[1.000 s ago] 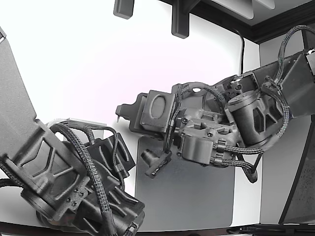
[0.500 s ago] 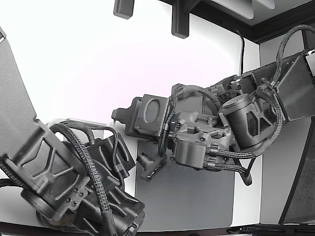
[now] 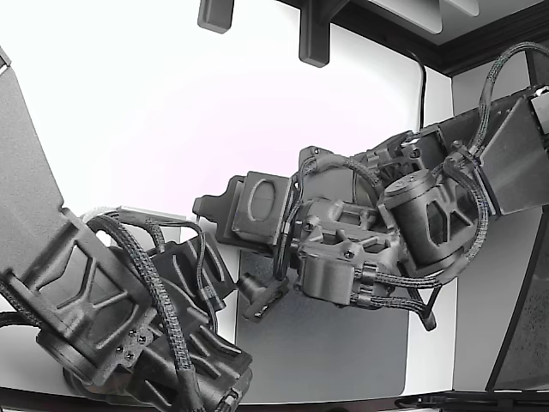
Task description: Peel off protective film from adhesive tape.
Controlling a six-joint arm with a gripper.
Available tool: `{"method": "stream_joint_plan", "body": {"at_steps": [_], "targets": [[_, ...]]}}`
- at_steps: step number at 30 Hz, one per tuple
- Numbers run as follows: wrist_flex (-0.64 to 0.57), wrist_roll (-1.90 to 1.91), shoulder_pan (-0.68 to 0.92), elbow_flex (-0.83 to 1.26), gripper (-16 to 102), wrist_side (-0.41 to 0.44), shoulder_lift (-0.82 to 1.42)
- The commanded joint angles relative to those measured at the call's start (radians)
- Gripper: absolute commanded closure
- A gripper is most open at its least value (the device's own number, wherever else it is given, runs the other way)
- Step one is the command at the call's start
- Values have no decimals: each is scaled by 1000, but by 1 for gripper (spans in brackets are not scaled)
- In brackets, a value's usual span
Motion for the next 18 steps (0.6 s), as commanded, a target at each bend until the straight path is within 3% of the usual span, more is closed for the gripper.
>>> {"method": "stream_joint_plan", "body": {"at_steps": [1,18], "targets": [[-6,2,-6,-31,97,5,14],[0,-3,-6,-61,97,20,-26]]}}
